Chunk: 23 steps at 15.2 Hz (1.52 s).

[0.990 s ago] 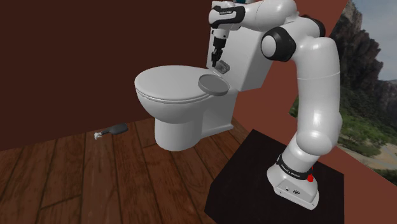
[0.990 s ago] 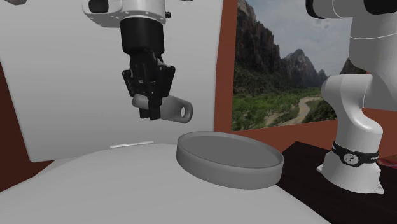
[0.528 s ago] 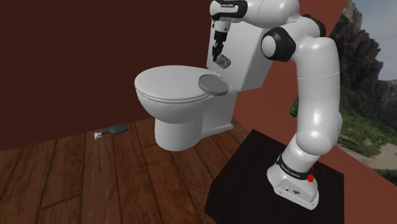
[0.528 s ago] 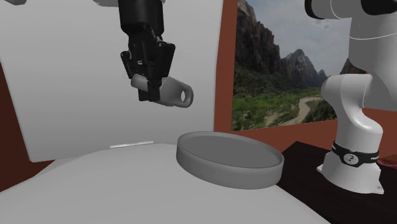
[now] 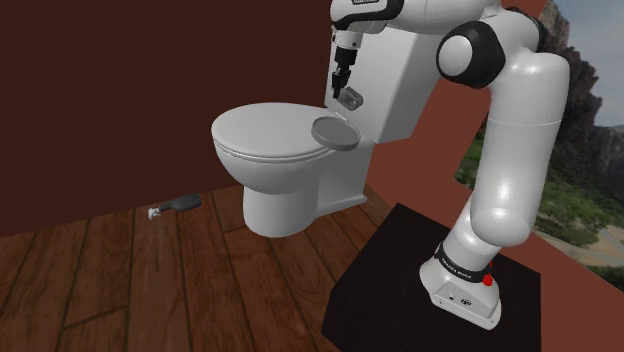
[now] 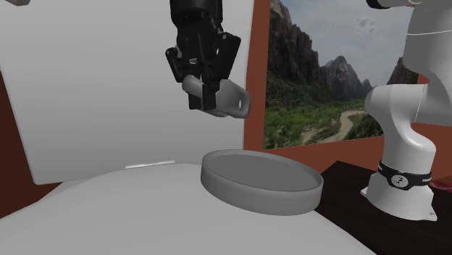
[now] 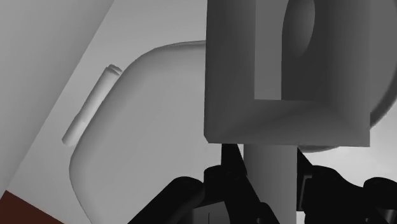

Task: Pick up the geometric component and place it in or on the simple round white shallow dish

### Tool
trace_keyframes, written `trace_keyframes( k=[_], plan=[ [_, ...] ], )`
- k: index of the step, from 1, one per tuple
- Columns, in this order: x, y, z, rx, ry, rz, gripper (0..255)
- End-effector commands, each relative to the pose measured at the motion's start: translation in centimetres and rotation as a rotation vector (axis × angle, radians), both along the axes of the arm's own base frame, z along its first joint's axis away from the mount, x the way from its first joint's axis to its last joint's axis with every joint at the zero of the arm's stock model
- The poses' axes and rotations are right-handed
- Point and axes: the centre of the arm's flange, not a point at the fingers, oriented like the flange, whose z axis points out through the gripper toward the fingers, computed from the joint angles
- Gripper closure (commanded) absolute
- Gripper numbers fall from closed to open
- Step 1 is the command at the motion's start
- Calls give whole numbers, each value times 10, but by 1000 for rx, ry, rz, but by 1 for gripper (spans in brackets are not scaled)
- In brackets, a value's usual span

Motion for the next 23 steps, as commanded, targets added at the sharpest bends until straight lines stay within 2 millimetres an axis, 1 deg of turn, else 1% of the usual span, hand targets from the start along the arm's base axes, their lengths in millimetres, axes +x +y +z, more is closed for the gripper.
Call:
trace_keyframes(
  k=[1, 5, 17, 23],
  plan=[
    [-12, 25, -1, 0, 0, 0, 255],
    [-35, 71, -3, 0, 0, 0, 255],
    [-35, 71, -66, 0, 0, 0, 255],
    [-35, 71, -69, 0, 0, 0, 255]
  ],
)
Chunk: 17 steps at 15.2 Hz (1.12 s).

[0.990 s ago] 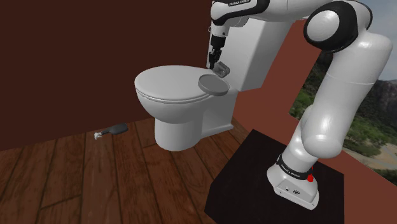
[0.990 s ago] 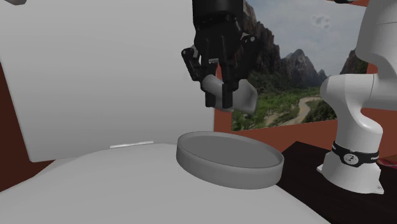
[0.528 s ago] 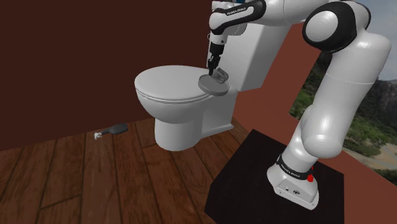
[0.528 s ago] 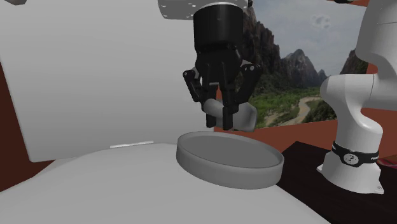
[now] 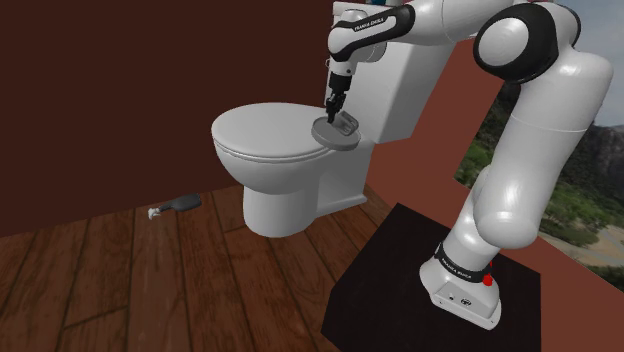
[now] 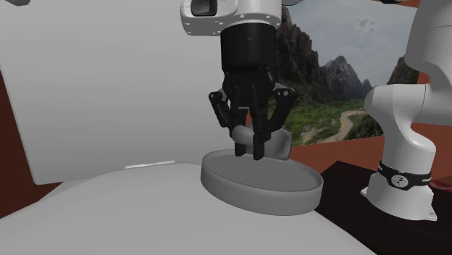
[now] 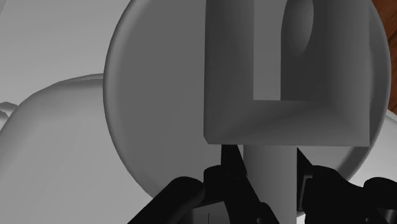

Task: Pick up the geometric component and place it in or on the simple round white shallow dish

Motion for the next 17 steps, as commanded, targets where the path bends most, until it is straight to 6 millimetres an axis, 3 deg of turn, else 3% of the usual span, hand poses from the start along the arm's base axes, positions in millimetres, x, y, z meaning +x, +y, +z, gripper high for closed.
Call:
trace_keyframes(
  k=[1, 2, 3, 8, 12, 17],
  plan=[
    [0, 0, 0, 0, 0, 0, 255],
    [0, 0, 0, 0, 0, 0, 255],
    [0, 0, 0, 0, 0, 0, 0],
    [0, 0, 0, 0, 0, 0, 0],
    [-1, -4, 50, 0, 0, 0, 0],
    [-1, -4, 50, 0, 0, 0, 0]
  ],
)
